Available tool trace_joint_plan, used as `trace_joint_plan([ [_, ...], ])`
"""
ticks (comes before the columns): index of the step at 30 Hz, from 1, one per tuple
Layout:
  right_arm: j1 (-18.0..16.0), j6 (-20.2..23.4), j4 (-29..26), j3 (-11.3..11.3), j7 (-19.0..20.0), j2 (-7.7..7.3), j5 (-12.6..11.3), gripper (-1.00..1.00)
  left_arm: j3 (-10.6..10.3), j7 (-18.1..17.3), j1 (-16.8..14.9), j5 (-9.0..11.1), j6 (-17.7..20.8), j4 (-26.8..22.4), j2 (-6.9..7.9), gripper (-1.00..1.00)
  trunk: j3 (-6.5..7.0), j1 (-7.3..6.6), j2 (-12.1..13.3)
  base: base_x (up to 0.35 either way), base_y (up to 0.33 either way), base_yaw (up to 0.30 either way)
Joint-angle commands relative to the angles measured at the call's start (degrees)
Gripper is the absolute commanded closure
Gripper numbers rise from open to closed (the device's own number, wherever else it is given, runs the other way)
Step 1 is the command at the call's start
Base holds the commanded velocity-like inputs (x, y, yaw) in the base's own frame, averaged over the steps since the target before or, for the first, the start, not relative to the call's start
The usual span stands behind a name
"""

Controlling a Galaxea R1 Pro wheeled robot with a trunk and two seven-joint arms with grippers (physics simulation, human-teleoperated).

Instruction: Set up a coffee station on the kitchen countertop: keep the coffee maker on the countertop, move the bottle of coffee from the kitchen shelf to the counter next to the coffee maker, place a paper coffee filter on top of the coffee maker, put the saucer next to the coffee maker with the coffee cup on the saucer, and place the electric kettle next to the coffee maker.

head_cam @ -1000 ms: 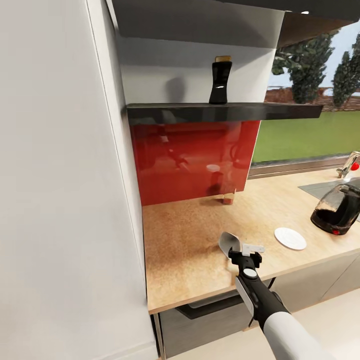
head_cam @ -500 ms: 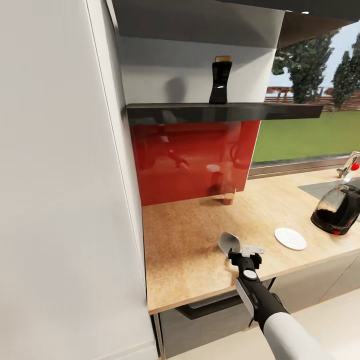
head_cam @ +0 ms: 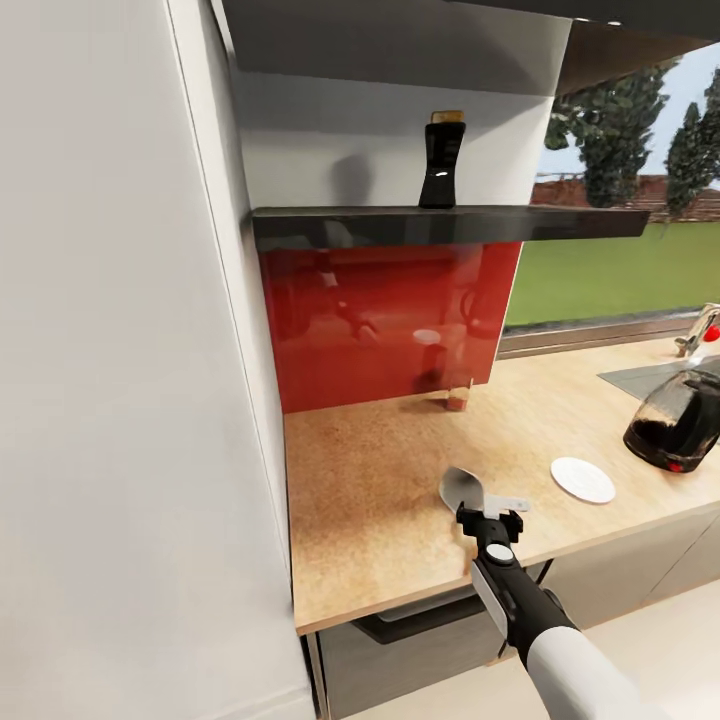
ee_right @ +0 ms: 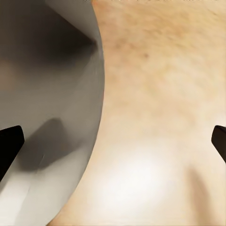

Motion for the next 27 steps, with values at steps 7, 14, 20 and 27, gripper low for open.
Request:
trace_joint_plan([
  [7,-0.06,-0.14,0.17,0.18,-0.33,-0.02,-0.09,-1.00,0.35,-0.11,-0.04,0.04,-0.40,0.11,0.01,-1.00,-0.11,0.04,-0.11,0.011,0.000,0.000],
  [14,-0.04,-0.14,0.10,0.18,-0.33,-0.07,-0.09,-1.00,0.35,-0.19,-0.03,0.04,-0.40,0.11,0.01,-1.00,-0.11,0.04,-0.11,0.001,0.000,0.000],
  [20,-0.05,-0.14,0.09,0.18,-0.33,-0.10,-0.09,-1.00,0.35,-0.12,-0.04,0.04,-0.40,0.11,0.01,-1.00,-0.11,0.04,-0.11,0.056,0.000,0.000],
  [27,-0.04,-0.14,0.06,0.18,-0.33,-0.10,-0.09,-1.00,0.35,-0.11,-0.04,0.04,-0.40,0.11,-0.04,-1.00,-0.11,0.04,-0.11,0.018,0.000,0.000],
])
